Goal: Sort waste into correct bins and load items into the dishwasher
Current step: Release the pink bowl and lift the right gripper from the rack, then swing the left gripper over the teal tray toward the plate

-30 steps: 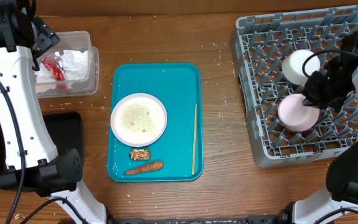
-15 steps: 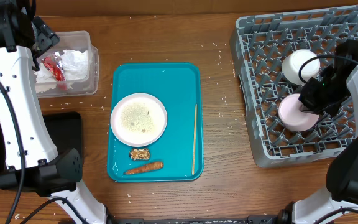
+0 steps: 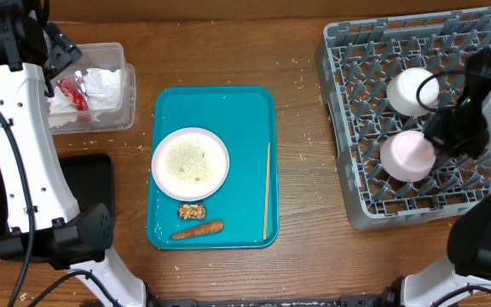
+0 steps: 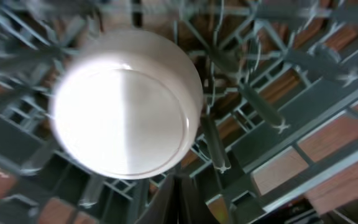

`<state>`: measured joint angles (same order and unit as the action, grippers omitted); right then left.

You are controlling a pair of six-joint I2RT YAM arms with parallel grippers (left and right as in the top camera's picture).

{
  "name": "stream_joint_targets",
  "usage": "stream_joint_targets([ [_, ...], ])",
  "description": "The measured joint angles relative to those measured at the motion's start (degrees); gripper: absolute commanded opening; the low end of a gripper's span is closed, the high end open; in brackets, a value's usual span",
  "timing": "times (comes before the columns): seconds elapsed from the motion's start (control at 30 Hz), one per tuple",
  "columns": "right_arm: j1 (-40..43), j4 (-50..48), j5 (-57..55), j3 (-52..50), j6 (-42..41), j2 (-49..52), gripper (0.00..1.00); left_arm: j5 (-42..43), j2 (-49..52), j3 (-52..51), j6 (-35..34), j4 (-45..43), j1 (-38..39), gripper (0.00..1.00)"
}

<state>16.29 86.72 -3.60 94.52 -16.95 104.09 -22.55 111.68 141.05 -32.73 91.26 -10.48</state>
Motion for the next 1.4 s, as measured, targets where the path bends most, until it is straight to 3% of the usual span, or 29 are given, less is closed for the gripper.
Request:
stream_joint_targets([
  [0.13, -0.11, 4.42, 5.29, 8.50, -0.55, -1.09, 0.05, -0.02, 0.00, 0.00, 0.00, -0.02, 0.00, 1.00],
  [0.2, -0.50, 3.82, 11.39, 10.69, 0.68, -3.54, 0.19, 0.00, 0.00, 0.00, 0.00, 0.00, 0.00, 1.00],
  [0.23, -0.87, 3.30, 15.06, 11.21, 2.10, -5.20, 0.48, 0.00, 0.00, 0.00, 0.00, 0.02, 0.00, 1.00],
  [0.27, -1.42, 2.80, 18.93, 11.58, 3.56, -6.97, 0.69, 0.00, 0.00, 0.00, 0.00, 0.00, 0.00, 1.00],
  [0.3, -2.32, 2.58, 23.23, 11.91, 4.98, -8.94, 0.89, 0.00, 0.00, 0.00, 0.00, 0.02, 0.00, 1.00],
  [0.33, -3.23, 2.45, 26.67, 12.17, 6.34, -10.67, 1.00, 0.00, 0.00, 0.00, 0.00, 0.02, 0.00, 1.00],
  [0.57, -11.19, 1.73, 34.53, 13.00, 12.04, -15.32, 1.00, 0.00, 0.00, 0.00, 0.00, 0.00, 0.00, 1.00],
  [1.03, -10.64, 0.72, 7.19, 13.00, 13.62, -14.08, 1.00, 0.00, 0.00, 0.00, 0.00, 0.00, 0.00, 1.00],
  [1.4, -10.23, 0.81, -1.22, 12.98, 13.84, -14.08, 1.00, 2.10, 0.00, 0.00, -0.02, 0.00, 0.00, 1.00],
])
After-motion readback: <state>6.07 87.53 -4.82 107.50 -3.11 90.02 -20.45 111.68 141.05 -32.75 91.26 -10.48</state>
